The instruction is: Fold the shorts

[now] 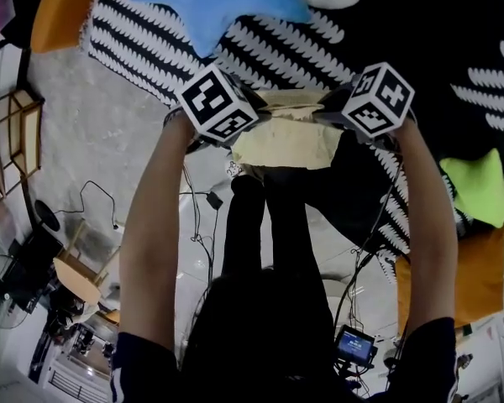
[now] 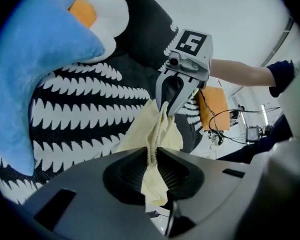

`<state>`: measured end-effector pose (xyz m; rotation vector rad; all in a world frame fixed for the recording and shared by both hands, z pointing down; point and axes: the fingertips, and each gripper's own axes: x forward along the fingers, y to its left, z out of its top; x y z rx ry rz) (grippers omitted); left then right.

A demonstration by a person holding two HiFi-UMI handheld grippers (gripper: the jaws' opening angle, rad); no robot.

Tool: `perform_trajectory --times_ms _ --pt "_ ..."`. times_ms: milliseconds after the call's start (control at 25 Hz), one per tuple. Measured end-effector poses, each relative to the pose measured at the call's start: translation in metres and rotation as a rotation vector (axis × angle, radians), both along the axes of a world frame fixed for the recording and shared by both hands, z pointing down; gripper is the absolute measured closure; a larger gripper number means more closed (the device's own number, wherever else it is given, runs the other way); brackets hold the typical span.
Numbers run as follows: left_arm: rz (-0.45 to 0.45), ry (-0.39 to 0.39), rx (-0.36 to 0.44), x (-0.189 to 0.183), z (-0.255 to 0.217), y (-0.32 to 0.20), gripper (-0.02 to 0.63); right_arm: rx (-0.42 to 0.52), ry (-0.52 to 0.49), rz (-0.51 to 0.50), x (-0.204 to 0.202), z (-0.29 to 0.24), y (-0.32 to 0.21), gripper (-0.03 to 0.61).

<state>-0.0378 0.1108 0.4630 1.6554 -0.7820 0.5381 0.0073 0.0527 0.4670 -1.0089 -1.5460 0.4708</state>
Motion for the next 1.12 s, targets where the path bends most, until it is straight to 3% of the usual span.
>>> perform_trajectory --times_ms 240,320,400,480,560,640,720,800,880,1000,1120 --pt "-0.098 -0.132 -0.024 -0.024 0.033 -0.006 0.551 0.063 0.06 0.123 -0.024 0.039 -0.008 0.528" --pt "-0.123 -0.208 -0.027 -0.034 0.046 -0.005 0.545 0.096 0.06 0.157 -0.03 0.052 -0.006 0.525" --pt "-0.169 -0.312 -0.01 -0.051 0.052 -0.005 0.494 0.112 0.051 0.175 -0.035 0.057 -0.005 0.517" --pt "-0.206 -0.37 0.014 -0.061 0.05 -0.003 0.443 0.113 0.012 0.207 -0.043 0.053 -0.008 0.47" --pt "-0.22 -0.41 0.044 -0.067 0.043 0.001 0.443 0.123 -0.055 0.304 -0.058 0.04 -0.025 0.319" --pt "-0.246 -0.48 0.073 -0.08 0.033 0.002 0.461 0.129 -0.128 0.417 -0.074 0.019 -0.052 0.334" --pt "-0.299 -0.525 0.085 -0.092 0.028 0.001 0.483 0.147 -0.219 0.428 -0.076 0.003 -0.07 0.375" --pt "-0.339 -0.499 0.103 -0.092 0.026 -0.004 0.5 0.187 -0.317 0.294 -0.06 -0.001 -0.071 0.445" --pt "-0.321 -0.447 0.139 -0.082 0.023 -0.009 0.5 0.228 -0.379 0.076 -0.037 0.005 -0.053 0.455" --pt "-0.209 -0.393 0.174 -0.056 0.019 -0.001 0.499 0.298 -0.417 -0.267 -0.007 0.021 -0.018 0.457" --pt "-0.117 -0.377 0.169 -0.031 0.025 0.016 0.479 0.366 -0.445 -0.431 0.002 0.039 0.0 0.451"
